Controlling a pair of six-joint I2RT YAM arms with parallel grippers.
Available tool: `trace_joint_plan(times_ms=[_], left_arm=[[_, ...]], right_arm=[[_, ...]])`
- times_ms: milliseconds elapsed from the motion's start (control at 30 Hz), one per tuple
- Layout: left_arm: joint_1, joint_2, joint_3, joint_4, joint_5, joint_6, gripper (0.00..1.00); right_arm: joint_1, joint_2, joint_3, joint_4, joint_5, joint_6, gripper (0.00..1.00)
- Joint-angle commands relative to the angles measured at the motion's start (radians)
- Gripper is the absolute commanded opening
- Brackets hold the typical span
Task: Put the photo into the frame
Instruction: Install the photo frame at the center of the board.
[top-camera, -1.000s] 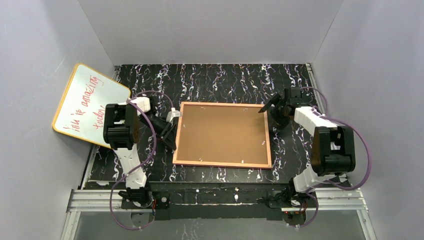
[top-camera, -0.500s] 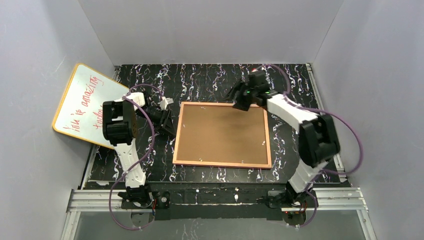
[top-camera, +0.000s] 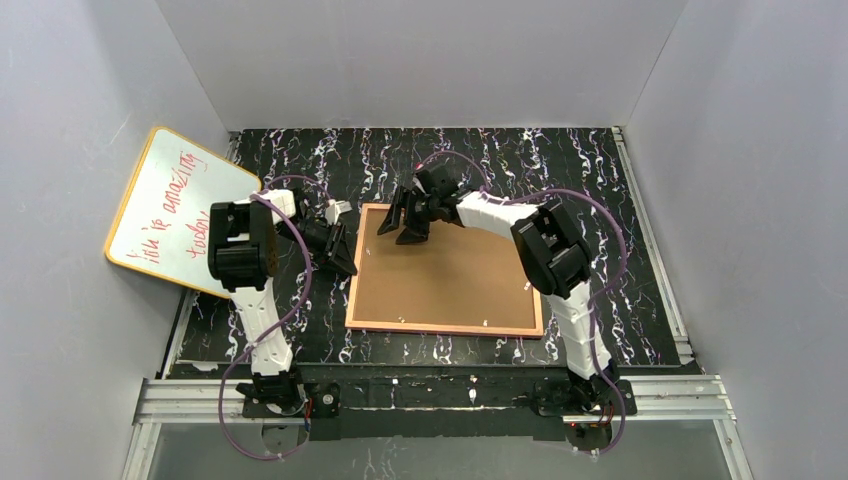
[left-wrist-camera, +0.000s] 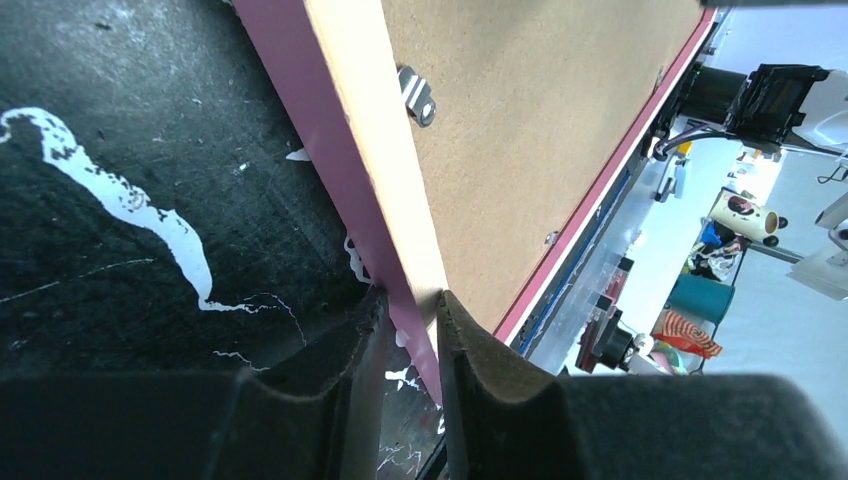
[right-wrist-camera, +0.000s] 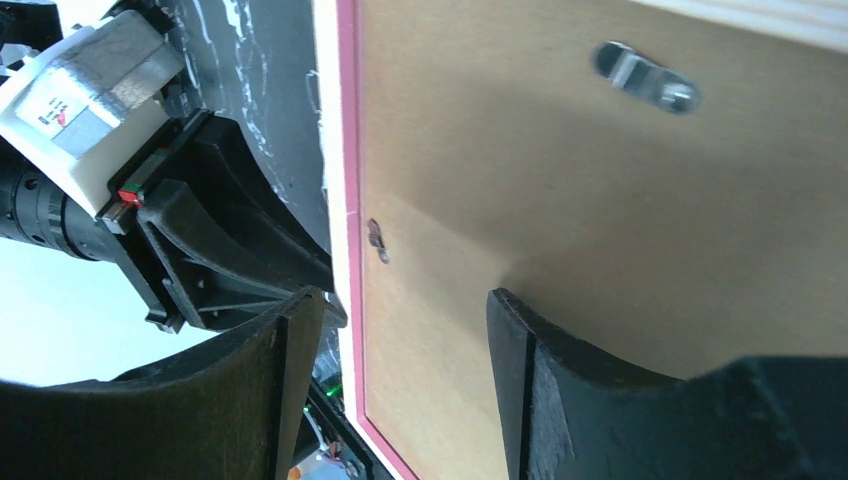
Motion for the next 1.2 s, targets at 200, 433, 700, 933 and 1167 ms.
trace_joint_plan(times_ms=[200,433,700,933,1167], left_arm=[[-0.007,-0.038,-0.044,0.092,-0.088,-0.021,0.18],[-0.008,-0.051,-0.054,0.117,-0.091,-0.039,0.16],[-0.008,-0.061,-0.060,0.120,-0.097,-0.031,0.15],[-0.008,-0.063,-0.062,0.122,-0.095,-0.031,0.14],[-0.008,-0.063,-0.064,0.120,-0.096,-0.027,0.13]], right_arm=[[0.047,0.108,0.144,0.037,-0.067,0.024,0.65],[0.080,0.148,0.184,0.034,-0.085,0.032,0.64],[0.095,0.171,0.195,0.047,-0.112,0.042,0.63],[0.103,0.190,0.202,0.062,-0.121,0.047,0.62],[0.103,0.213,0.237,0.057,-0.149,0.041,0.60]])
